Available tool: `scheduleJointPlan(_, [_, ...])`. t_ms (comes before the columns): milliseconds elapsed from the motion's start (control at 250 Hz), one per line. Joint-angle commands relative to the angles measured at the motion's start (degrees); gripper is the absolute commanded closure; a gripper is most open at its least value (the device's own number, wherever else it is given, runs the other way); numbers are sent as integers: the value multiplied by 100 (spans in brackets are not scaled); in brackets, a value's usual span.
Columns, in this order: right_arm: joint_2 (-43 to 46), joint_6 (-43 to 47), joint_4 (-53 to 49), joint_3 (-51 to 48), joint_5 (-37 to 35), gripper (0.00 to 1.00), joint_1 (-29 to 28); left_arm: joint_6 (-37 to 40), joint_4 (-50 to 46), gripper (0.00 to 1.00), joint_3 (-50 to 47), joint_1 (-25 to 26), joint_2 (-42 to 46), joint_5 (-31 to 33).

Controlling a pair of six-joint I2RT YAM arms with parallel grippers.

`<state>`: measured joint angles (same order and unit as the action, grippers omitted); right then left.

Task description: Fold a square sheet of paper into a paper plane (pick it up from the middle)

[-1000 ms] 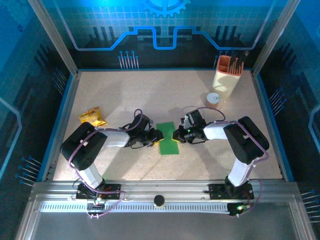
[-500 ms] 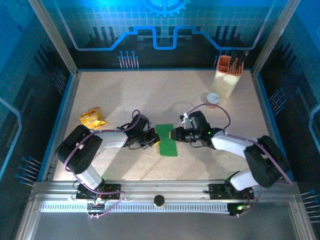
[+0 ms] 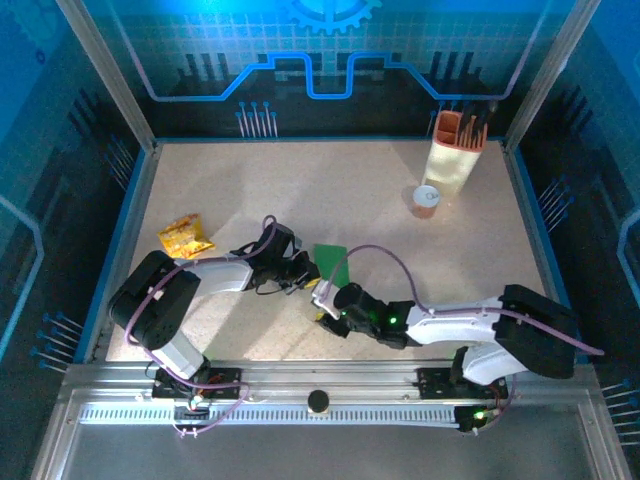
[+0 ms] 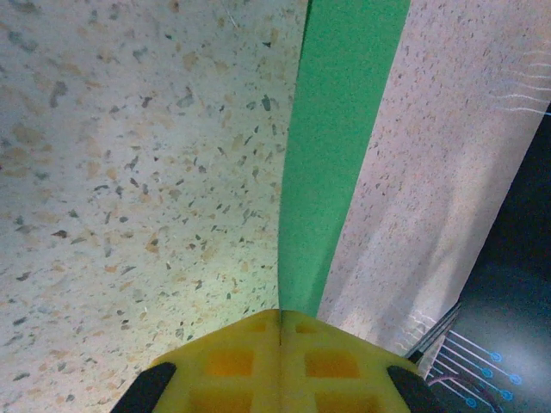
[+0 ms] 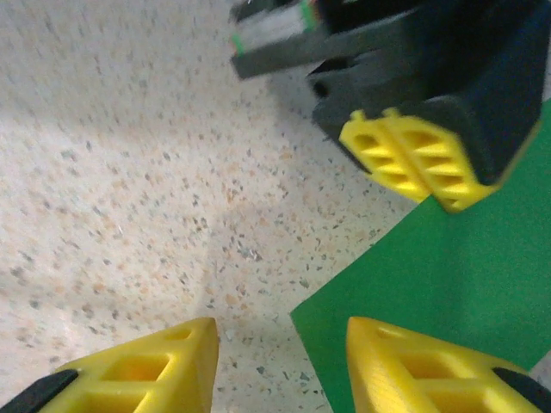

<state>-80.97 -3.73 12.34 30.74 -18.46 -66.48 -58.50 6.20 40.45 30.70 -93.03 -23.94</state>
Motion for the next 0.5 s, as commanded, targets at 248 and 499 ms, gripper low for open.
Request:
scheduleJointPlan(248, [-565,1070,688,175,-2258,64,-390,99,-251,94,114,-37,162,-128])
scheduleJointPlan(499, [-411,966,612,88,-1532,69,-341,100,-229,94,121,-38,102,-128])
